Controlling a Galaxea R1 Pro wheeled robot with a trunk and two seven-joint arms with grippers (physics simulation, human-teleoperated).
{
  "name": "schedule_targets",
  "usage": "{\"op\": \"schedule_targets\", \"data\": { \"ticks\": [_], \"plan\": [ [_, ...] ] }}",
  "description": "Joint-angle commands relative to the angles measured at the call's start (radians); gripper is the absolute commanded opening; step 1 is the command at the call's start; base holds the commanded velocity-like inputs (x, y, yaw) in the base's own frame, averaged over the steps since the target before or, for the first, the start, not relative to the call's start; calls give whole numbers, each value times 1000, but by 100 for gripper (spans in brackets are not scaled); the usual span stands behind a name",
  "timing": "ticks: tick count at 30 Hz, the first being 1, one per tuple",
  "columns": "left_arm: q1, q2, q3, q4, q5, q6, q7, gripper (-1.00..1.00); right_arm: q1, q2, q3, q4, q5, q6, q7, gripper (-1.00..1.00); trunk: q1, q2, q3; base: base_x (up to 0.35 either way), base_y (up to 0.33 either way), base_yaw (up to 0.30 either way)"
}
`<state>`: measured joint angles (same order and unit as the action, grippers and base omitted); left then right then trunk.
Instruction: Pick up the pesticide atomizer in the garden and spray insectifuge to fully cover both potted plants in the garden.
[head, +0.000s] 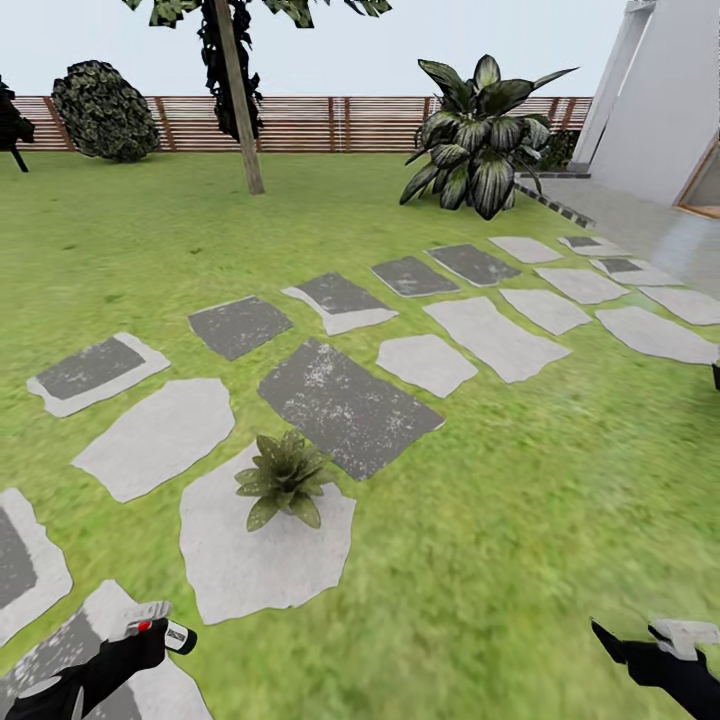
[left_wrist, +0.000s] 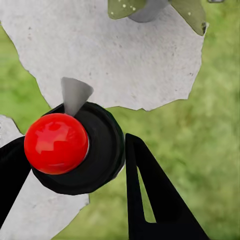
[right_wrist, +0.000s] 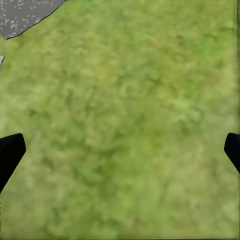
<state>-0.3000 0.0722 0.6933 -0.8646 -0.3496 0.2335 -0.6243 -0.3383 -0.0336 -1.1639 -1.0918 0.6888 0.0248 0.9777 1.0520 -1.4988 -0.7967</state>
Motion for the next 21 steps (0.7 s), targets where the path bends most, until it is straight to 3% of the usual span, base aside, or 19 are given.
{"op": "schedule_targets", "data": {
  "ticks": [1, 8, 11, 15, 21],
  "plan": [
    [-1, 0, 5, -2, -5, 6, -8, -100, 2, 0, -21, 19, 4, -28, 6, 100, -4, 7, 4, 0, 0, 0],
    [-2, 6, 6, -2, -7, 5, -5, -100, 49, -2, -52, 94, 8, -122, 0, 100, -31, 56, 37, 0, 0, 0],
    [-2, 6, 5, -1, -7, -26, 60, -100, 128, -1, -43, 144, 16, -190, -39, 100, -42, 77, 51, 0, 0, 0],
    [-2, 0, 4, 9, -6, -43, 101, -100, 151, -1, -47, 168, 17, -207, -56, 100, -58, 105, 70, 0, 0, 0],
    [-2, 3, 6, 33, -5, -51, 111, -100, 157, -3, -47, 219, 20, -211, -61, 100, -81, 147, 98, 0, 0, 0]
  ]
}}
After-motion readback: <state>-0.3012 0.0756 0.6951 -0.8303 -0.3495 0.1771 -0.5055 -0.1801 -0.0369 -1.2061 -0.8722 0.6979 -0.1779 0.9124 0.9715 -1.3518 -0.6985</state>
